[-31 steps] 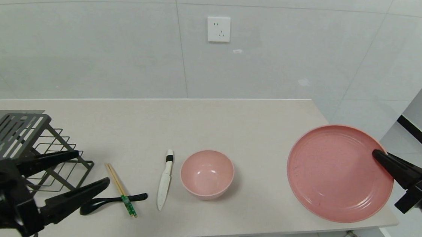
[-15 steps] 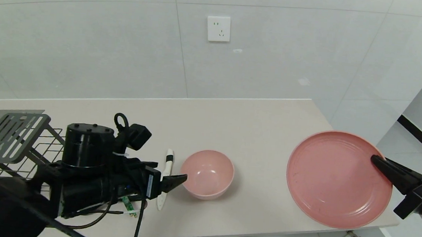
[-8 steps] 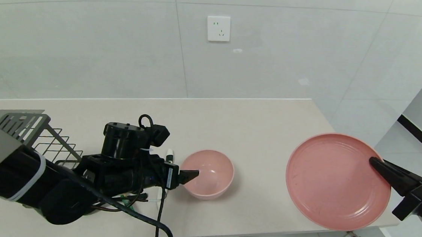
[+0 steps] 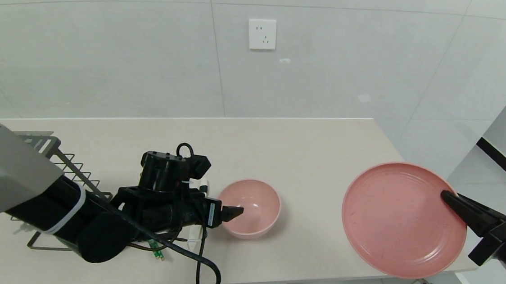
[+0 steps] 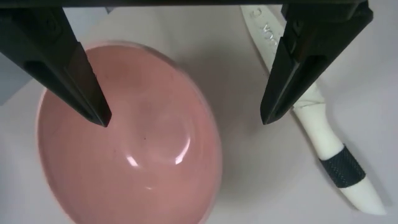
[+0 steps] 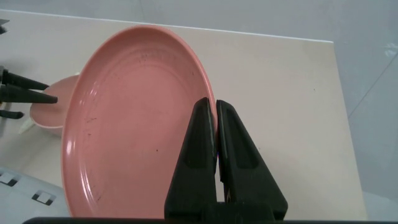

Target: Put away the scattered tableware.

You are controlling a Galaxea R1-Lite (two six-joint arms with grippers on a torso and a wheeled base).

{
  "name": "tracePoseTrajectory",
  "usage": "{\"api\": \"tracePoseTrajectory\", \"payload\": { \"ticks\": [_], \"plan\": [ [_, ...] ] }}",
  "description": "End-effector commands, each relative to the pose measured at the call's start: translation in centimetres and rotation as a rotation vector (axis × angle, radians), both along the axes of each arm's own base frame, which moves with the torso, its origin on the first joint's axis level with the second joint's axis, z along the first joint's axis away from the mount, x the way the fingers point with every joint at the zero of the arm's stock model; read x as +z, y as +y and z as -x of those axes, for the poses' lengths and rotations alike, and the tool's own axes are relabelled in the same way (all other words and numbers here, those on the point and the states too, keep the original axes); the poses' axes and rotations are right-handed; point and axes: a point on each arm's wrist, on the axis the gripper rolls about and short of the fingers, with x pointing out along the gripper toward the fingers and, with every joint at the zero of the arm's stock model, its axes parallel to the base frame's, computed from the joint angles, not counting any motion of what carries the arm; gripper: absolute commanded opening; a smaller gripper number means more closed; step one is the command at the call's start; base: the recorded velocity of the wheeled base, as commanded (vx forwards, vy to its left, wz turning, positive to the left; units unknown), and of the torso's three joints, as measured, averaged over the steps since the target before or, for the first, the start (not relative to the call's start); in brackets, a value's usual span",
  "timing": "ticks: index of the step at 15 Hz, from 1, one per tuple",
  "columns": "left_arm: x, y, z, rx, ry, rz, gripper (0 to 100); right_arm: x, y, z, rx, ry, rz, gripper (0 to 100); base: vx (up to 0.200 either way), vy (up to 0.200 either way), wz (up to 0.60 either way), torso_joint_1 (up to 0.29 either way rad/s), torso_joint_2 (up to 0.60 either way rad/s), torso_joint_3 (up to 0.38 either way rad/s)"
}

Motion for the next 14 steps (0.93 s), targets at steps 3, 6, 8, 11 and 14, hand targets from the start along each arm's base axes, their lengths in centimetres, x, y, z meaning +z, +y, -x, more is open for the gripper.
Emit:
{"api": "tracePoseTrajectory", "payload": {
  "ticks": [3,6,8,11,14],
  "plan": [
    [-1.8,-0.9,-0.7,-0.015,0.042,-0.012,100,-0.1,0.0,-0.1,0.001,0.005,0.001,0,0.0,0.0,0.0,0.0,0.0,0.0],
    [-3.0,-1.4,-1.3,-0.021,-0.004,0.006,100,0.0,0.0,-0.2,0.001,-0.001,0.0,0,0.0,0.0,0.0,0.0,0.0,0.0],
    [-3.6,-1.2,-0.8,-0.025,0.006,-0.001,0,0.0,0.0,-0.2,0.001,-0.001,0.0,0,0.0,0.0,0.0,0.0,0.0,0.0],
    [-2.3,-1.1,-0.1,-0.027,-0.027,0.013,0,0.0,0.0,-0.2,0.001,0.0,0.0,0,0.0,0.0,0.0,0.0,0.0,0.0],
    [0.6,-0.9,0.3,-0.031,-0.115,0.045,0,0.0,0.0,-0.2,0.001,0.0,0.0,0,0.0,0.0,0.0,0.0,0.0,0.0]
  ]
}}
